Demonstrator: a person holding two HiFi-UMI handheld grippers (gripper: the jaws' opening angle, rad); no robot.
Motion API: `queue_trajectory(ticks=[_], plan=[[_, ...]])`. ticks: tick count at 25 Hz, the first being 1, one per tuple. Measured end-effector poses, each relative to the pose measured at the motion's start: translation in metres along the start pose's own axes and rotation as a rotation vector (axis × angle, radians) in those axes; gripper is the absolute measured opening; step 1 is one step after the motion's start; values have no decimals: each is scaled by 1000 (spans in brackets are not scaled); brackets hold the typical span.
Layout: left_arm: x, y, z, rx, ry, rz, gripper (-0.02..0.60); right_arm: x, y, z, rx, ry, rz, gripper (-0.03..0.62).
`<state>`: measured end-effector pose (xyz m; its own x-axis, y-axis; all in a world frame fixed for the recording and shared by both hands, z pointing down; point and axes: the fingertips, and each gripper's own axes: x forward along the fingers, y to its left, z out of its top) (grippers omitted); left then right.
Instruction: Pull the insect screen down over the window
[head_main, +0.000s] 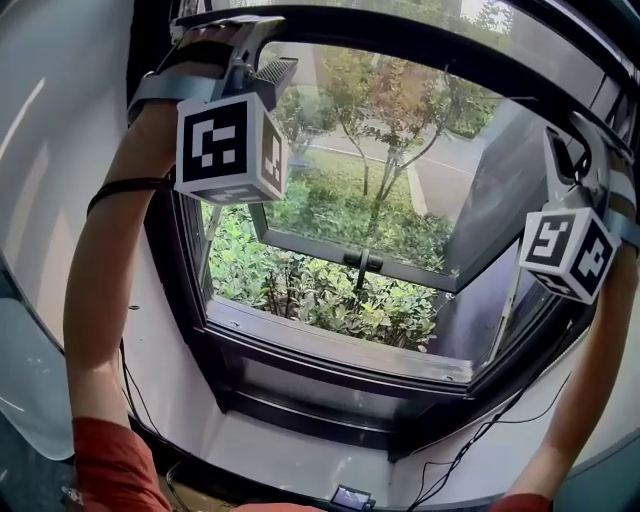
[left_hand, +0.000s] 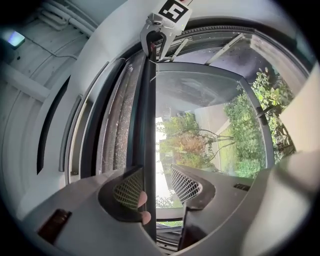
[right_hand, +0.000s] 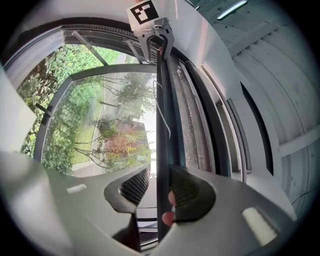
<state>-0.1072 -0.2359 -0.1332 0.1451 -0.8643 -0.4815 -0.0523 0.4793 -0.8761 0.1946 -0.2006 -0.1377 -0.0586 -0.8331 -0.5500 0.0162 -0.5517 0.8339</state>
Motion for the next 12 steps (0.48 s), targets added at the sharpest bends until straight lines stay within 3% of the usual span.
queue_trajectory(ticks=[12], plan=[[-26,-45,3,-5,-18,-47,179,-32,46,1,7,1,46,140]])
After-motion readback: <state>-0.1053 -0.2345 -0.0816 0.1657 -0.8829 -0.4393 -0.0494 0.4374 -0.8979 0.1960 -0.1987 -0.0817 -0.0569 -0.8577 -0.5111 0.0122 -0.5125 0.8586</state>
